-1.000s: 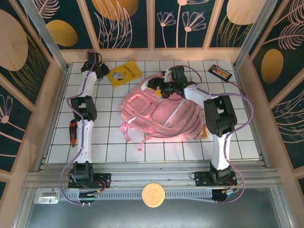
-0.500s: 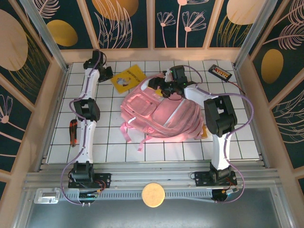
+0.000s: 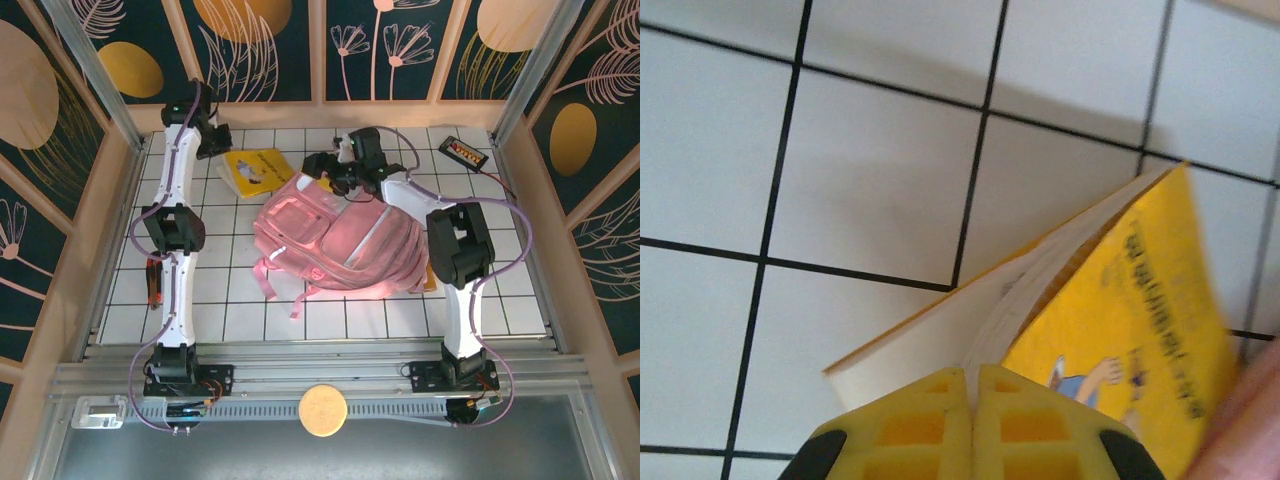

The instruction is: Pack the student bag

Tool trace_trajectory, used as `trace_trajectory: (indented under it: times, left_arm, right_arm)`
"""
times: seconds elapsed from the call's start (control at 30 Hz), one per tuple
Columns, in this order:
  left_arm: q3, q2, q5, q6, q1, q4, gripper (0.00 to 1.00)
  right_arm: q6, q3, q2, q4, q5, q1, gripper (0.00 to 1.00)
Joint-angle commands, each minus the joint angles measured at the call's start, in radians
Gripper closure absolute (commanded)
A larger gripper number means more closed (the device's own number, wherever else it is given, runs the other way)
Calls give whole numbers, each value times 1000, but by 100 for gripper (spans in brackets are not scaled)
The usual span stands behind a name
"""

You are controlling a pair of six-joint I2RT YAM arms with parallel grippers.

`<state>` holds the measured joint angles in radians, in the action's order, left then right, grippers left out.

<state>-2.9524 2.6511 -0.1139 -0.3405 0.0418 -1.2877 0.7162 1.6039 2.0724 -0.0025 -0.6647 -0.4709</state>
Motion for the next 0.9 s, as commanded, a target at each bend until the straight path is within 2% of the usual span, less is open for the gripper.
trace_trajectory:
  times: [0.0,0.17,0.3,0.43,0.5,0.67,0.87]
  left_arm:
    - [-55,-50,-59,-14,5,-94,100]
    - [-57,-80,-128,-46,10,-90,100]
    - [-57,-111,-188,-82,10,-62,100]
    - [-56,-120,-221,-99,10,-53,100]
    - [-57,-120,-226,-99,10,-55,100]
    - [-56,-127,-231,-98,10,-54,100]
    - [-56,-136,-255,-119,10,-38,100]
  right_arm:
    - [66,71,77,30,-69,-28,17]
    - [397,58,166,314,-116,-71,17]
    - [719,-19,212,629,-73,-122,17]
    - [980,-68,248,821,5,-172,17]
    - [1060,-66,277,849,42,-199,16]
    - [1150,19,347,837,123,-246,17]
    - [1227,149,421,746,191,-278,17]
